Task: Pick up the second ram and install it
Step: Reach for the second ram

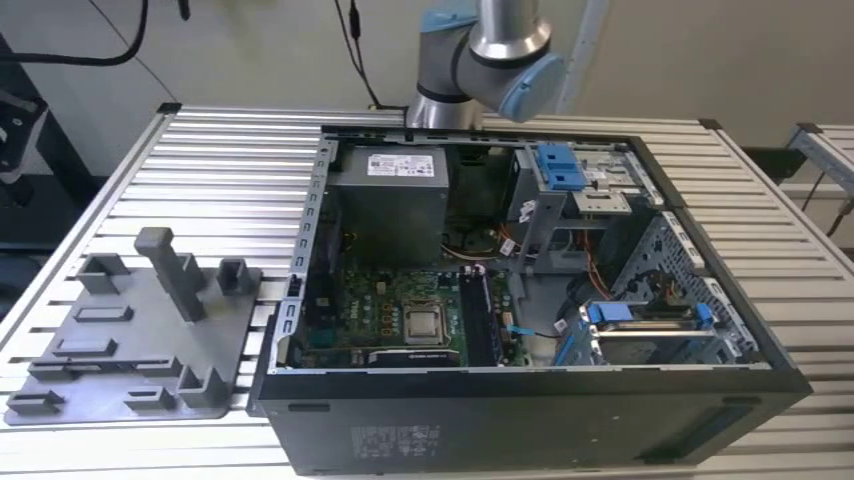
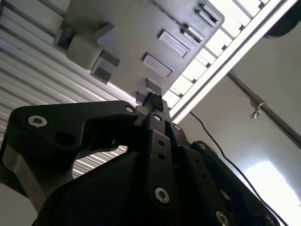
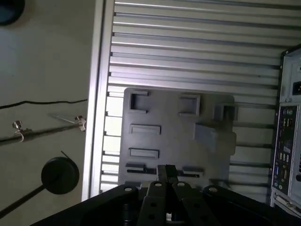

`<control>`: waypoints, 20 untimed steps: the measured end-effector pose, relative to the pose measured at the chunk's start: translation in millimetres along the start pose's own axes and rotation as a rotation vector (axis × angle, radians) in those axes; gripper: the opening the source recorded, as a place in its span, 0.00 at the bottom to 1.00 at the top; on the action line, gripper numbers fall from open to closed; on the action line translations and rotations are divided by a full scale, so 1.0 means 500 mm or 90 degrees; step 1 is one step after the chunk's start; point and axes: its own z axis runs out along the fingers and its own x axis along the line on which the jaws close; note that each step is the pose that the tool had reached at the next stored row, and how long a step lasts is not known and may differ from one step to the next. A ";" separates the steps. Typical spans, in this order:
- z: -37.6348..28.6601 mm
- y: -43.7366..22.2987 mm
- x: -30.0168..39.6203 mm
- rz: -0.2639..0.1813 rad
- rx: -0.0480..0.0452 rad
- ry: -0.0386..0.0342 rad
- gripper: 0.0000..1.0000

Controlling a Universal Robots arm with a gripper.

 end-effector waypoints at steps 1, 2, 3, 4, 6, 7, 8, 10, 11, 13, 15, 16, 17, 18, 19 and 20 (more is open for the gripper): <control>0.000 -0.006 -0.001 0.000 0.0000 0.0006 0.11; 0.000 -0.013 -0.002 0.000 -0.0001 0.0012 0.11; 0.000 -0.019 -0.003 0.000 -0.0001 0.0018 0.11; 0.000 -0.025 -0.004 0.000 -0.0002 0.0022 0.11; -0.001 -0.037 -0.006 0.000 -0.0002 0.0033 0.11; -0.001 -0.043 -0.007 0.000 -0.0002 0.0039 0.11; -0.001 -0.048 -0.008 0.000 -0.0002 0.0044 0.11; -0.001 -0.059 -0.010 0.000 -0.0003 0.0052 0.11; -0.001 -0.065 -0.011 0.000 -0.0004 0.0056 0.11; -0.001 -0.076 -0.013 0.000 -0.0004 0.0064 0.11; -0.002 -0.089 -0.015 0.000 -0.0004 0.0072 0.11; -0.002 -0.095 -0.016 0.000 -0.0005 0.0076 0.11; -0.002 -0.101 -0.016 0.000 -0.0005 0.0079 0.11; -0.002 -0.106 -0.017 0.000 -0.0006 0.0082 0.11; -0.002 -0.111 -0.018 0.000 -0.0005 0.0084 0.11; -0.002 -0.113 -0.018 0.000 -0.0005 0.0084 0.11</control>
